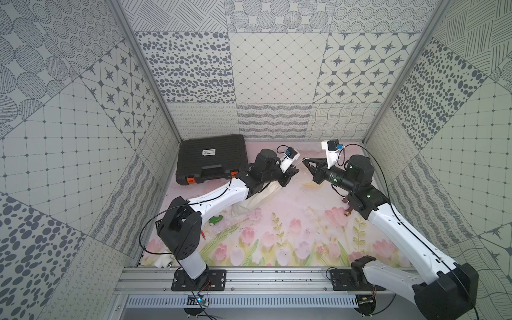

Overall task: Close the soil bag
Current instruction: Frap the soil bag at the center of the board.

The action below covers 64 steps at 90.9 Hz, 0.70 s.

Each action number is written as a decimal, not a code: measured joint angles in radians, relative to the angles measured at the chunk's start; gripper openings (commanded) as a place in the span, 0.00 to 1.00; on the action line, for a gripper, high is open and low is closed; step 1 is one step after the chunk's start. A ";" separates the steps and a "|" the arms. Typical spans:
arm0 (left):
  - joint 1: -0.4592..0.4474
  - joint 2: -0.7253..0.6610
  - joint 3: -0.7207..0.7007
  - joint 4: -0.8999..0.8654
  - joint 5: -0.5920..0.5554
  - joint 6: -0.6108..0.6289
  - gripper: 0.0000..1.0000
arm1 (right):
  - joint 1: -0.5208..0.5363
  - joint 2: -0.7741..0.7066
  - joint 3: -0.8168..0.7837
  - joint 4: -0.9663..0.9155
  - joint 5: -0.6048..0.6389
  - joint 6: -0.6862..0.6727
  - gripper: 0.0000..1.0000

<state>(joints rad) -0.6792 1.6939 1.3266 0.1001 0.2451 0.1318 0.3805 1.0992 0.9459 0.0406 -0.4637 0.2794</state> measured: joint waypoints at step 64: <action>-0.073 -0.034 -0.208 0.046 -0.101 0.040 0.07 | -0.096 -0.016 0.002 -0.332 0.043 -0.008 0.00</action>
<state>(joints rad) -0.7525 1.6596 1.1183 0.1463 0.1440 0.1722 0.2844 1.0832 0.9482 -0.2913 -0.4206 0.2710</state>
